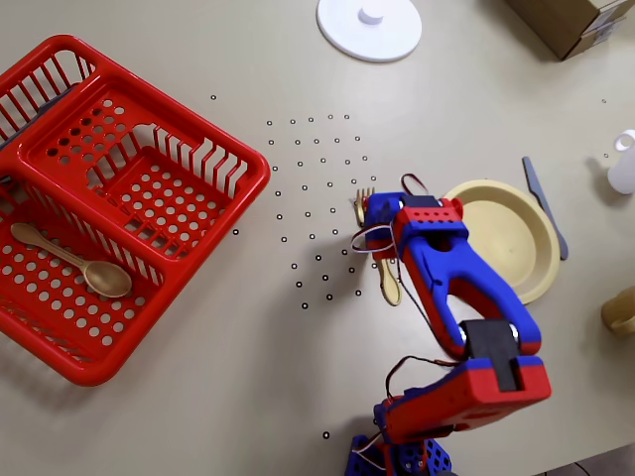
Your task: Push the fork on the left side of the plate
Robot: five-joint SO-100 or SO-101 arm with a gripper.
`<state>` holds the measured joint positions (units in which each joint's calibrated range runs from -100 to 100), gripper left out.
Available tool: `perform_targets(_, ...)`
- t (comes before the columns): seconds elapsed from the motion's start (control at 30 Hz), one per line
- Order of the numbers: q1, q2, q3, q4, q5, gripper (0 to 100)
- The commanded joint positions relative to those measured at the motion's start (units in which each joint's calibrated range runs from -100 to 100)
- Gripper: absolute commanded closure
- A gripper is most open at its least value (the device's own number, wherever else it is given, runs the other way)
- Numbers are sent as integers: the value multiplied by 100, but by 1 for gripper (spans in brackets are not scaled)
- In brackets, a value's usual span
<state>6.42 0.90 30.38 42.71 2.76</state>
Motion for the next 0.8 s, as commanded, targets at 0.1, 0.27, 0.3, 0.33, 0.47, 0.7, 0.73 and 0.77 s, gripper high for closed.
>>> perform_targets(0.1,220,-107,-400,55,122,100)
perform_targets(0.27,320,-90,-536,95,147,100)
perform_targets(0.3,349,-90,-554,103,156,100)
perform_targets(0.33,378,-81,-563,103,166,100)
perform_targets(0.47,507,-14,-645,111,215,100)
perform_targets(0.7,701,105,-817,111,308,100)
perform_targets(0.73,722,130,-835,111,317,100)
perform_targets(0.77,737,138,-844,103,332,100)
